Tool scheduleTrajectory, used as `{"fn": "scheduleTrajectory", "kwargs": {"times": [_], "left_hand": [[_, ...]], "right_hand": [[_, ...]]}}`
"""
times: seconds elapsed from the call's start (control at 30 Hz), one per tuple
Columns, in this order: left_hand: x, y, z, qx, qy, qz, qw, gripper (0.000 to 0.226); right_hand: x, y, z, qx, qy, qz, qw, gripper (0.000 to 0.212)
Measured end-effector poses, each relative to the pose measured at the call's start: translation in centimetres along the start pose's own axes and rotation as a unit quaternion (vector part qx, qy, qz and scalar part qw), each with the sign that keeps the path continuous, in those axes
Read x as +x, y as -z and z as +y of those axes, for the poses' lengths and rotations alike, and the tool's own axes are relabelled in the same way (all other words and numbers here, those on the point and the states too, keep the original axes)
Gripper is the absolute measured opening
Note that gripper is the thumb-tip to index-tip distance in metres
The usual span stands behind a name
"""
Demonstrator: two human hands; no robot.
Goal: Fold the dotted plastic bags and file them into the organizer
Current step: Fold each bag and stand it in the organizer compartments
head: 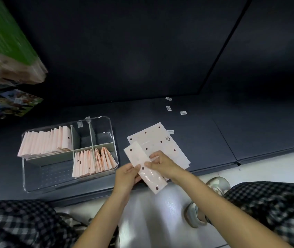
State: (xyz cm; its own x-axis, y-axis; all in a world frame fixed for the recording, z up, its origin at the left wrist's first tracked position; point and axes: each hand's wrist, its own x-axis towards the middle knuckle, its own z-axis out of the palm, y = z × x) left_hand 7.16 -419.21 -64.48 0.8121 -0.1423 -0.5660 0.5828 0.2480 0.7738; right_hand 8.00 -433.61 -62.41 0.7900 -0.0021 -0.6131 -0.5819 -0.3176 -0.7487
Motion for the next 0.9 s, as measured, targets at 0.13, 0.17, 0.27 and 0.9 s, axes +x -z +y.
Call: {"fn": "scheduleTrajectory", "kwargs": {"times": [0.13,0.17,0.27,0.9], "left_hand": [[-0.3,-0.4,2.0,0.029,-0.010,-0.037,0.999,0.018],[-0.4,-0.5,2.4,0.036,-0.010,-0.048,0.998,0.018],[-0.5,-0.7,3.5,0.058,-0.022,-0.053,0.997,0.018],[0.3,2.9,7.8,0.013,-0.045,-0.069,0.997,0.028]], "right_hand": [[-0.9,0.0,-1.2,-0.030,0.011,-0.022,0.999,0.051],[-1.1,-0.2,-1.3,-0.020,0.000,-0.038,0.999,0.052],[-0.9,-0.5,-1.7,0.002,0.018,-0.042,0.999,0.042],[0.5,-1.0,-3.7,0.185,0.153,0.001,0.971,0.029]]}}
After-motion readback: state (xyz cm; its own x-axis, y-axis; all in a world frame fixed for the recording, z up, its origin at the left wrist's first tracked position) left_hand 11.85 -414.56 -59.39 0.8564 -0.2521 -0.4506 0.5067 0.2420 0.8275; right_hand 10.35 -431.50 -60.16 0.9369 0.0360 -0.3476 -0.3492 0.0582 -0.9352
